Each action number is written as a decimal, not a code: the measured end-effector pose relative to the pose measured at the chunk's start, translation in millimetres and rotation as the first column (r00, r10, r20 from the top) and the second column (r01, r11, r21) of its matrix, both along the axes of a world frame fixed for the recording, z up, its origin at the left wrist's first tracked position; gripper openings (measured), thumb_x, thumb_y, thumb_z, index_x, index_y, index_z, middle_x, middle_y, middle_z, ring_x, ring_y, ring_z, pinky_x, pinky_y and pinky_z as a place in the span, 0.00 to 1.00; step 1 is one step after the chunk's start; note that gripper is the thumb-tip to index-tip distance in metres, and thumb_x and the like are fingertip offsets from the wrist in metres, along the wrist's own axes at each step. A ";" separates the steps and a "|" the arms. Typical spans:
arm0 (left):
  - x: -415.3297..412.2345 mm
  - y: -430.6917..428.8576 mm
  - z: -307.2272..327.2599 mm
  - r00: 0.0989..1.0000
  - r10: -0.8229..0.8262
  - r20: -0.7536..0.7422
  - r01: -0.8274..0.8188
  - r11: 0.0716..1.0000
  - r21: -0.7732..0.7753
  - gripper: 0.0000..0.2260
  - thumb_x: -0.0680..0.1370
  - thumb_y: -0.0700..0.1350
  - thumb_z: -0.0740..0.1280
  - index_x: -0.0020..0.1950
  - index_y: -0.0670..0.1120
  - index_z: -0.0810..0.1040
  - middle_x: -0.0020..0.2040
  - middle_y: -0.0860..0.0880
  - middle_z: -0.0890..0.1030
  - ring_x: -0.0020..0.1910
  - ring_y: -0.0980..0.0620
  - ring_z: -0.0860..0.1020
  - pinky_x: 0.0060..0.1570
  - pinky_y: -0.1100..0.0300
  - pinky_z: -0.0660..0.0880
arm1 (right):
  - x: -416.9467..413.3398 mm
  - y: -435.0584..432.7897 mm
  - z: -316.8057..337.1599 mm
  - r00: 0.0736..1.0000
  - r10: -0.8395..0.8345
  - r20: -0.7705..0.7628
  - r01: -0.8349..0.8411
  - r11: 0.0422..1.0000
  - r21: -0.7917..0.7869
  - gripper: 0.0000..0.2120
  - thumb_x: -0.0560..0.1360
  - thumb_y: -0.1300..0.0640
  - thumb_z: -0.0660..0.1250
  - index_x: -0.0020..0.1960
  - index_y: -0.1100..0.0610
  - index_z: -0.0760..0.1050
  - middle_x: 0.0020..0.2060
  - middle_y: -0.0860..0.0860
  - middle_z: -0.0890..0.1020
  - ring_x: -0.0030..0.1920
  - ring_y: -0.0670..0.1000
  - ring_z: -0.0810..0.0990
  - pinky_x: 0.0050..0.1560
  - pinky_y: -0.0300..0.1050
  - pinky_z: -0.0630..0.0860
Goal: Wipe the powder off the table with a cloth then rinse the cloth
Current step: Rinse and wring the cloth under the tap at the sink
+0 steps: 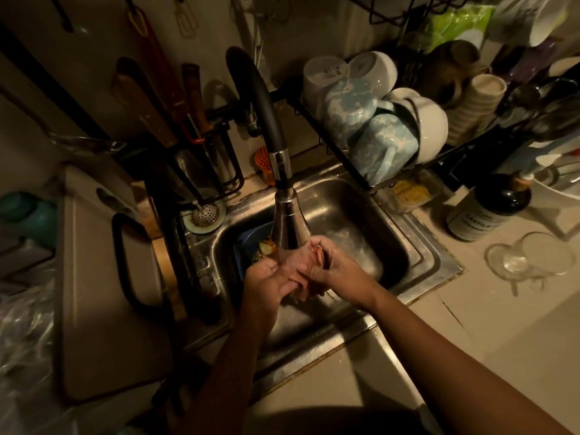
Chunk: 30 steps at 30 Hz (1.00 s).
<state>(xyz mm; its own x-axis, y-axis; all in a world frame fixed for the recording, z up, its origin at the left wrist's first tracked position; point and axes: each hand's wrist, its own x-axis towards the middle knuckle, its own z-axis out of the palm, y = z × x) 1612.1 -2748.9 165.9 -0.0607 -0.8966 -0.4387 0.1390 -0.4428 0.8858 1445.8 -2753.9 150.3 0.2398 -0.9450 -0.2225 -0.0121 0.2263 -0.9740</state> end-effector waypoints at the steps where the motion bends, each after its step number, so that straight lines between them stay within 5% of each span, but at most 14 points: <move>1: 1.0 0.9 -1.1 1.000 -0.010 0.005 0.010 1.000 -0.008 0.09 0.80 0.36 0.63 0.57 0.35 0.79 0.51 0.33 0.83 0.50 0.32 0.82 0.53 0.39 0.79 | 0.2 1.6 -0.9 1.000 0.001 0.014 -0.001 1.000 0.002 0.16 0.77 0.61 0.71 0.61 0.51 0.72 0.46 0.51 0.82 0.40 0.42 0.82 0.35 0.33 0.76; 7: 0.8 -0.6 -3.2 0.999 0.007 0.050 -0.006 1.000 -0.020 0.05 0.78 0.36 0.68 0.52 0.38 0.81 0.48 0.36 0.85 0.49 0.34 0.83 0.53 0.44 0.80 | 13.3 3.7 -5.4 0.994 -0.029 -0.101 0.021 0.997 -0.079 0.08 0.80 0.58 0.67 0.56 0.47 0.76 0.48 0.48 0.83 0.49 0.47 0.84 0.48 0.40 0.78; 12: -0.7 3.7 -5.6 0.995 0.020 0.100 -0.016 0.999 -0.033 0.06 0.76 0.37 0.70 0.52 0.38 0.82 0.45 0.39 0.86 0.46 0.40 0.85 0.49 0.48 0.81 | 21.3 3.6 -6.0 0.990 -0.100 -0.101 0.094 0.994 -0.061 0.12 0.80 0.65 0.64 0.46 0.50 0.80 0.39 0.45 0.85 0.42 0.43 0.84 0.44 0.36 0.77; 19: -8.9 1.6 -3.0 0.998 0.065 0.025 -0.065 0.998 -0.001 0.06 0.76 0.34 0.69 0.52 0.40 0.82 0.46 0.41 0.86 0.47 0.43 0.85 0.47 0.54 0.82 | 18.6 0.7 -8.5 0.992 -0.103 -0.068 0.105 0.994 0.022 0.11 0.80 0.65 0.64 0.49 0.50 0.78 0.38 0.46 0.84 0.37 0.41 0.82 0.37 0.33 0.75; 22: -8.9 -3.4 -1.8 0.991 0.134 -0.007 -0.134 0.991 0.025 0.09 0.76 0.30 0.66 0.49 0.41 0.82 0.43 0.41 0.86 0.42 0.41 0.83 0.39 0.56 0.81 | 14.6 2.6 -9.1 0.994 -0.089 0.064 0.082 0.990 0.116 0.10 0.81 0.60 0.65 0.61 0.52 0.73 0.46 0.49 0.83 0.42 0.43 0.83 0.39 0.36 0.77; 26: -10.4 -7.7 -1.3 0.985 0.150 -0.082 -0.145 0.988 0.059 0.16 0.76 0.27 0.59 0.57 0.40 0.80 0.51 0.39 0.84 0.52 0.40 0.84 0.50 0.49 0.80 | 11.6 8.9 -5.7 0.959 -0.113 0.259 0.056 0.975 0.216 0.18 0.80 0.54 0.66 0.67 0.60 0.72 0.53 0.52 0.83 0.52 0.45 0.83 0.50 0.35 0.77; 30: -12.7 -8.8 1.3 0.985 0.077 -0.153 -0.070 0.996 0.048 0.18 0.76 0.28 0.64 0.62 0.42 0.78 0.55 0.41 0.84 0.54 0.43 0.84 0.51 0.51 0.81 | 5.5 15.2 -7.5 0.864 -0.291 0.410 0.064 0.873 0.484 0.22 0.81 0.39 0.56 0.61 0.54 0.79 0.52 0.54 0.86 0.52 0.53 0.85 0.53 0.48 0.81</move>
